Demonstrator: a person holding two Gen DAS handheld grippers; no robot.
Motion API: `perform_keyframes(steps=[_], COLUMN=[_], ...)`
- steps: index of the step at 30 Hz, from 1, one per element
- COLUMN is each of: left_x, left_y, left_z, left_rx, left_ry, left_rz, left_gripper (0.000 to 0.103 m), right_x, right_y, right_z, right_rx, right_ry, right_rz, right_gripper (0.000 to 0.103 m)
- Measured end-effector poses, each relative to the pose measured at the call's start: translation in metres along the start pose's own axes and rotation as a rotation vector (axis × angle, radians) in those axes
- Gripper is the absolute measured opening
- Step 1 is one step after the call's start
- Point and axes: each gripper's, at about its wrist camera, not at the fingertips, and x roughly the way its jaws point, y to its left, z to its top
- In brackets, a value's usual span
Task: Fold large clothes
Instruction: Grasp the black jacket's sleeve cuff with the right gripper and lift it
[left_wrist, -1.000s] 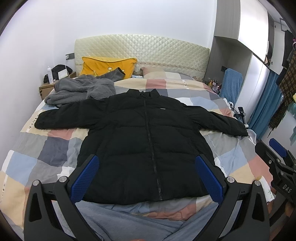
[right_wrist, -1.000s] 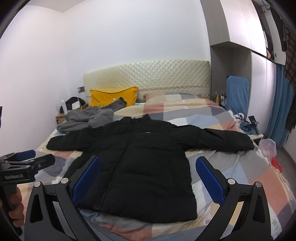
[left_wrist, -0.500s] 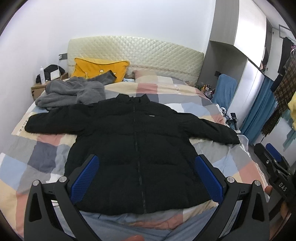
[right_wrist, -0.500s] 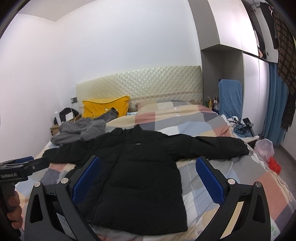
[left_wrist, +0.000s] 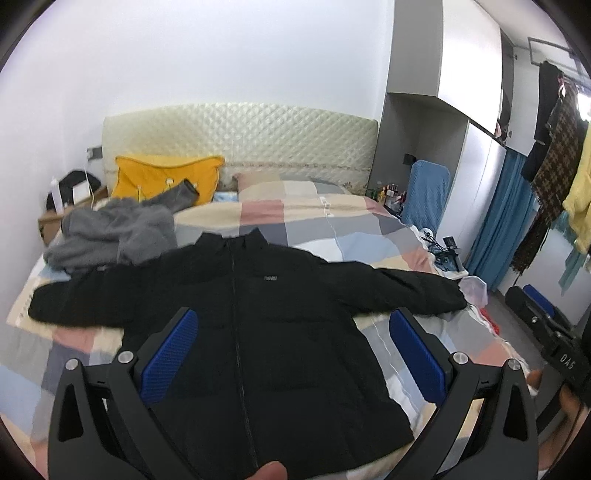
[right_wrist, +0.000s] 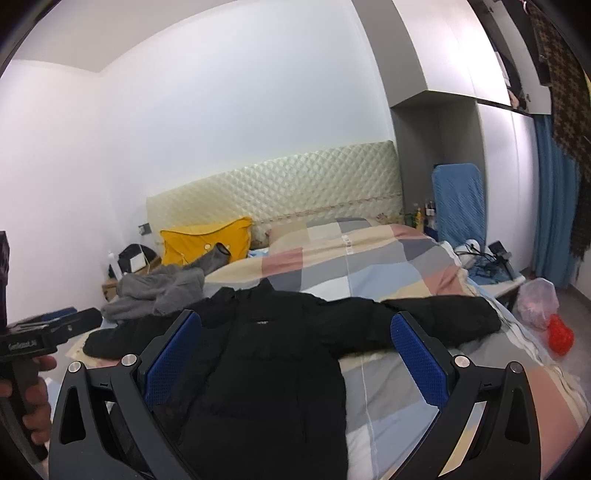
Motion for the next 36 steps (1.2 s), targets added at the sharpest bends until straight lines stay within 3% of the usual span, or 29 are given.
perform_keyframes(steps=[5, 10, 14, 17, 20, 22, 25, 29, 31, 36], left_x=[0.027, 0.052, 0.074, 0.098, 0.119, 0.126, 0.137, 0.155, 0.164, 0.181], left_y=[0.014, 0.043, 0.071, 0.09, 0.105, 0.11, 0.117, 0.124, 0.126, 0.135], left_z=[-0.009, -0.026, -0.045, -0.059, -0.073, -0.082, -0.092, -0.098, -0.101, -0.103], left_rx=[-0.006, -0.019, -0.053, -0.092, -0.136, -0.15, -0.156, -0.154, -0.14, -0.149], left_ry=[-0.023, -0.032, -0.005, 0.061, 0.112, 0.114, 0.1, 0.107, 0.111, 0.134], left_rz=[-0.022, 0.041, 0.066, 0.042, 0.036, 0.039, 0.056, 0.084, 0.113, 0.132], left_gripper=[0.103, 0.103, 0.103, 0.103, 0.103, 0.103, 0.103, 0.103, 0.103, 0.103], right_x=[0.041, 0.066, 0.095, 0.127, 0.159, 0.176, 0.203, 0.235, 0.243, 0.264], right_y=[-0.043, -0.094, -0.155, -0.216, -0.268, -0.295, -0.334, -0.387, -0.406, -0.422], right_z=[-0.006, -0.018, -0.025, -0.039, -0.058, -0.072, -0.095, -0.131, -0.138, -0.129], right_rx=[0.019, 0.027, 0.161, 0.319, 0.463, 0.526, 0.594, 0.779, 0.804, 0.754], right_ry=[0.018, -0.049, -0.001, 0.055, 0.101, 0.123, 0.153, 0.209, 0.204, 0.137], right_rz=[-0.076, -0.148, -0.102, -0.044, -0.029, -0.068, -0.145, -0.278, -0.347, -0.353], right_gripper=[0.103, 0.103, 0.103, 0.102, 0.087, 0.076, 0.076, 0.076, 0.076, 0.079])
